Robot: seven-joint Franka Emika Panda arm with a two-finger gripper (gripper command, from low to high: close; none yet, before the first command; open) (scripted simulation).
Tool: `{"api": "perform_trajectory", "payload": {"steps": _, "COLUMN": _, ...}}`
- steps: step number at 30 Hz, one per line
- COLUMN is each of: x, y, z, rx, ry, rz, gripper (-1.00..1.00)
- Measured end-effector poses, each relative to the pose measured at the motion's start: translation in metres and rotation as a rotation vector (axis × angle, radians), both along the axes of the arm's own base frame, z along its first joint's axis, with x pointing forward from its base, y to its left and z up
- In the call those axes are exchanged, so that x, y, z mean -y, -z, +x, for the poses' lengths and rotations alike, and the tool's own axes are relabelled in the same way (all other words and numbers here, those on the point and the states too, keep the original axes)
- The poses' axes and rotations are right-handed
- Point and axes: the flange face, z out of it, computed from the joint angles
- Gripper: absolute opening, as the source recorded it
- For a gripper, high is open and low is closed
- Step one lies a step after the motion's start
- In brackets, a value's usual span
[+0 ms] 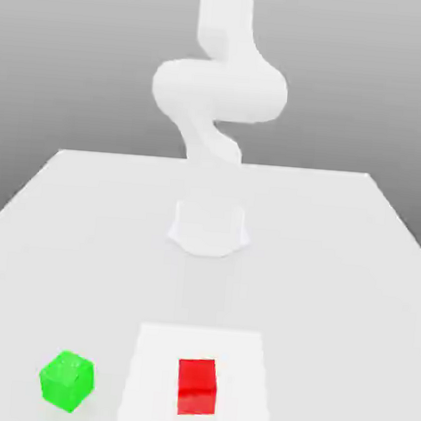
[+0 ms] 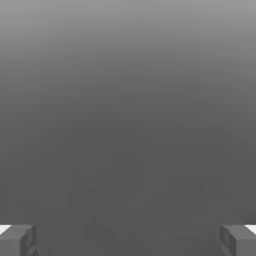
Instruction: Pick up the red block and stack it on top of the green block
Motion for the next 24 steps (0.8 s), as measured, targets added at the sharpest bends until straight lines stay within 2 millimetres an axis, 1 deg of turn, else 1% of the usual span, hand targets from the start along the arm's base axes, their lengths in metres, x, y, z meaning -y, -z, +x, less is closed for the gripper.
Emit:
{"api": "perform_trajectory", "payload": {"steps": 2, "x": 0.000, "y": 0.038, "z": 0.026, "rx": -0.066, "ry": -0.009, "rz": -0.002, "gripper": 0.00}}
{"api": "perform_trajectory", "payload": {"steps": 5, "x": 0.000, "y": 0.096, "z": 0.056, "rx": -0.160, "ry": -0.021, "rz": -0.006, "gripper": 0.00}}
{"api": "perform_trajectory", "payload": {"steps": 8, "x": 0.000, "y": 0.155, "z": 0.078, "rx": -0.252, "ry": -0.033, "rz": -0.010, "gripper": 0.00}}
{"api": "perform_trajectory", "payload": {"steps": 11, "x": -0.001, "y": 0.216, "z": 0.091, "rx": -0.345, "ry": -0.044, "rz": -0.015, "gripper": 0.00}}
{"api": "perform_trajectory", "payload": {"steps": 14, "x": -0.001, "y": 0.278, "z": 0.096, "rx": -0.437, "ry": -0.056, "rz": -0.020, "gripper": 0.00}}
{"api": "perform_trajectory", "payload": {"steps": 17, "x": -0.001, "y": 0.339, "z": 0.094, "rx": -0.530, "ry": -0.067, "rz": -0.026, "gripper": 0.00}}
{"api": "perform_trajectory", "payload": {"steps": 19, "x": -0.001, "y": 0.379, "z": 0.087, "rx": -0.591, "ry": -0.075, "rz": -0.030, "gripper": 0.00}}
{"api": "perform_trajectory", "payload": {"steps": 22, "x": -0.001, "y": 0.436, "z": 0.072, "rx": -0.684, "ry": -0.086, "rz": -0.037, "gripper": 0.00}}
{"api": "perform_trajectory", "payload": {"steps": 24, "x": 0.000, "y": 0.466, "z": 0.067, "rx": -0.712, "ry": -0.089, "rz": -0.039, "gripper": 0.00}}
